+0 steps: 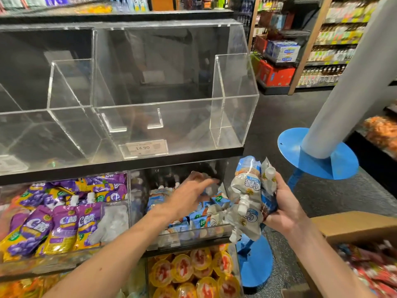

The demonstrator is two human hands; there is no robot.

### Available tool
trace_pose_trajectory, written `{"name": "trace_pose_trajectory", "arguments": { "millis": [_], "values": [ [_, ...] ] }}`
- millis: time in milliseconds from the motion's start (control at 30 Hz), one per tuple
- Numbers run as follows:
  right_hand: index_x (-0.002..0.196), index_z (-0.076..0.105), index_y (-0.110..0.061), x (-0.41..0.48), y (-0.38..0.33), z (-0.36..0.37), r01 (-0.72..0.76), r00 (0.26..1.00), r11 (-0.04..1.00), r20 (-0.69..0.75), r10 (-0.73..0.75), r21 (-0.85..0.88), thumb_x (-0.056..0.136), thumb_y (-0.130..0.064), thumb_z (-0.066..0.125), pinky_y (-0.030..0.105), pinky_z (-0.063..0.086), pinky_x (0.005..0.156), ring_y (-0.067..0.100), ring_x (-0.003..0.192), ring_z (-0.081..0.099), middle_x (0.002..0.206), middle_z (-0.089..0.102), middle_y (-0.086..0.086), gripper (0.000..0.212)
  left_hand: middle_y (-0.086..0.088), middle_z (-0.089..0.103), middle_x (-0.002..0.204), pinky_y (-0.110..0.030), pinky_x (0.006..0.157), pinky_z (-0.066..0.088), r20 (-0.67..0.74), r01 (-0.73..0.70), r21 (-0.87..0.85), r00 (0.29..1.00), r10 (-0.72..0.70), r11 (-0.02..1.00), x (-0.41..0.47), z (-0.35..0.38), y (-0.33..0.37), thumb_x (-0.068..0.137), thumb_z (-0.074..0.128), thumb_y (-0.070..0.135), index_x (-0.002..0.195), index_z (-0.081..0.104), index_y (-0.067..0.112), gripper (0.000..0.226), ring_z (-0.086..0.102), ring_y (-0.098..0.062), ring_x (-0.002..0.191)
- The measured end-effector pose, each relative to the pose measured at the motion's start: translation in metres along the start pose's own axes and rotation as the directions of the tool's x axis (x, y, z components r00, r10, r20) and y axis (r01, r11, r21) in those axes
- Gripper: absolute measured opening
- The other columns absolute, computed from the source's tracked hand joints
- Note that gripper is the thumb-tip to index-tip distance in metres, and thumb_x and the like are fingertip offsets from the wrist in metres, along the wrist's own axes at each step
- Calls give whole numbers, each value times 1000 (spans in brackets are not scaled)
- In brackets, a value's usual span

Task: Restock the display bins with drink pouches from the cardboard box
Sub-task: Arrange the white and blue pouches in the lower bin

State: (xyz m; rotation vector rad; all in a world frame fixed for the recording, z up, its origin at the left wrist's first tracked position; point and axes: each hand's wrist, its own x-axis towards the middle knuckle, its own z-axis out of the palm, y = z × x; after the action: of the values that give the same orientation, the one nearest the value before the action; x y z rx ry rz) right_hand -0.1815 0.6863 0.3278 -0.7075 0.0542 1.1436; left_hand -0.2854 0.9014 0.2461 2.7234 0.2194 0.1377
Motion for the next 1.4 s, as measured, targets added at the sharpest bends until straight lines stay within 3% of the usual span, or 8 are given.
{"name": "trace_pose_trajectory", "arguments": {
  "millis": [200,467,667,767,967,1133,1300,1400],
  "values": [
    [97,80,-5,5,-6,-10,-11,997,999,-74,9,-36,92,-54,51,60,53,80,36,93,73,115,71,19,57,-1,52,137,-27,101,39,175,-99,158,982,71,982,22,30,-20,98,51,6,136,57,27,43,47,-20,126],
    [92,81,-6,6,-7,-7,-25,994,997,-107,17,-75,90,-55,51,61,50,84,36,93,73,113,72,19,57,1,48,149,-28,118,24,200,-103,175,978,67,979,31,51,-31,95,54,-2,140,54,24,52,38,-18,140],
    [100,79,-4,8,4,-1,-60,988,995,-148,47,-86,89,-53,60,66,49,81,40,101,70,117,70,22,54,-1,53,142,-43,103,47,339,5,196,938,-72,981,26,41,-20,90,54,13,137,47,31,51,53,-27,126],
    [93,80,-3,8,9,2,-53,992,994,-122,41,-98,87,-51,60,63,51,81,38,97,72,115,71,22,52,3,55,141,-33,101,46,188,214,-115,964,-191,970,16,22,-7,90,53,7,138,50,30,53,53,-23,129],
    [90,80,0,13,21,9,-85,993,992,-92,76,-98,83,-53,64,63,52,78,39,90,73,112,71,24,56,-12,65,129,-44,105,48,413,415,-863,908,-70,287,-30,-39,35,89,61,6,135,53,14,48,62,-29,120],
    [120,70,-2,28,40,14,-92,994,989,-73,84,-113,38,-44,99,62,50,93,40,111,66,125,65,24,97,-12,57,139,-57,106,44,392,392,-892,919,-44,227,-60,-47,39,79,79,15,146,38,30,80,60,-34,123],
    [113,74,-4,42,56,13,-123,990,981,-88,110,-151,84,-60,62,52,58,84,38,97,72,117,70,22,65,-13,64,131,-48,94,49,407,397,-913,890,-207,-89,-74,-50,37,100,40,44,140,49,21,48,65,-29,112],
    [122,70,-7,51,72,16,-135,985,975,-126,114,-176,82,-57,66,53,50,99,37,110,67,120,69,21,64,-5,71,120,-45,98,50,428,481,-876,815,-391,45,-71,-54,44,89,30,77,130,59,24,73,65,-24,112]
  ]
}}
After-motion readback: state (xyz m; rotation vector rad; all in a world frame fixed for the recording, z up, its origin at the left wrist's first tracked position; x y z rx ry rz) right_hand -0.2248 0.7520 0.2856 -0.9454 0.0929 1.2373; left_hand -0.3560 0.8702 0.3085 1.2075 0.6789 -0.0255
